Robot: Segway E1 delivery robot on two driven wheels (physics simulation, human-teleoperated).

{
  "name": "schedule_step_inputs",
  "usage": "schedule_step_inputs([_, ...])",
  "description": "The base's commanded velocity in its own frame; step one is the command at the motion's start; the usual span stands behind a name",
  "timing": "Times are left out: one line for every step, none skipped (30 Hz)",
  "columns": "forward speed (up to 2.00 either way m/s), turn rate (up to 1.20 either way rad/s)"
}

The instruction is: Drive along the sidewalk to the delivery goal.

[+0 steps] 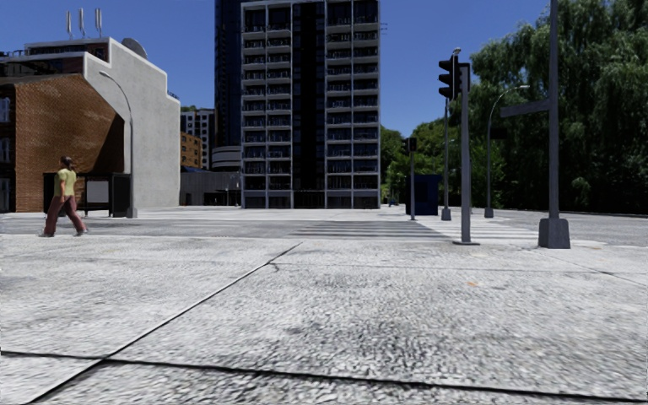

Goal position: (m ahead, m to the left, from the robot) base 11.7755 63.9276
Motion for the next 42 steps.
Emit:
schedule_step_inputs([1.74,0.37])
schedule_step_inputs([1.74,0.37])
schedule_step_inputs([1.74,0.37])
schedule_step_inputs([1.74,0.37])
schedule_step_inputs([1.74,0.37])
schedule_step_inputs([1.74,0.37])
schedule_step_inputs([1.74,0.37])
schedule_step_inputs([1.74,0.37])
schedule_step_inputs([1.74,0.37])
schedule_step_inputs([1.74,0.37])
schedule_step_inputs([1.74,0.37])
schedule_step_inputs([1.74,0.37])
schedule_step_inputs([1.74,0.37])
schedule_step_inputs([1.74,0.37])
schedule_step_inputs([1.74,0.37])
schedule_step_inputs([1.74,0.37])
schedule_step_inputs([1.74,0.37])
schedule_step_inputs([1.74,0.37])
schedule_step_inputs([1.74,0.37])
schedule_step_inputs([1.74,0.38])
schedule_step_inputs([1.75,0.42])
schedule_step_inputs([1.76,0.47])
schedule_step_inputs([1.77,0.49])
schedule_step_inputs([1.77,0.49])
schedule_step_inputs([1.77,0.49])
schedule_step_inputs([1.77,0.49])
schedule_step_inputs([1.77,0.49])
schedule_step_inputs([1.77,0.49])
schedule_step_inputs([1.77,0.49])
schedule_step_inputs([1.77,0.49])
schedule_step_inputs([1.77,0.49])
schedule_step_inputs([1.78,0.50])
schedule_step_inputs([1.78,0.50])
schedule_step_inputs([1.78,0.50])
schedule_step_inputs([1.78,0.51])
schedule_step_inputs([1.79,0.53])
schedule_step_inputs([1.79,0.54])
schedule_step_inputs([1.79,0.54])
schedule_step_inputs([1.80,0.54])
schedule_step_inputs([1.80,0.55])
schedule_step_inputs([1.80,0.55])
schedule_step_inputs([1.80,0.56])
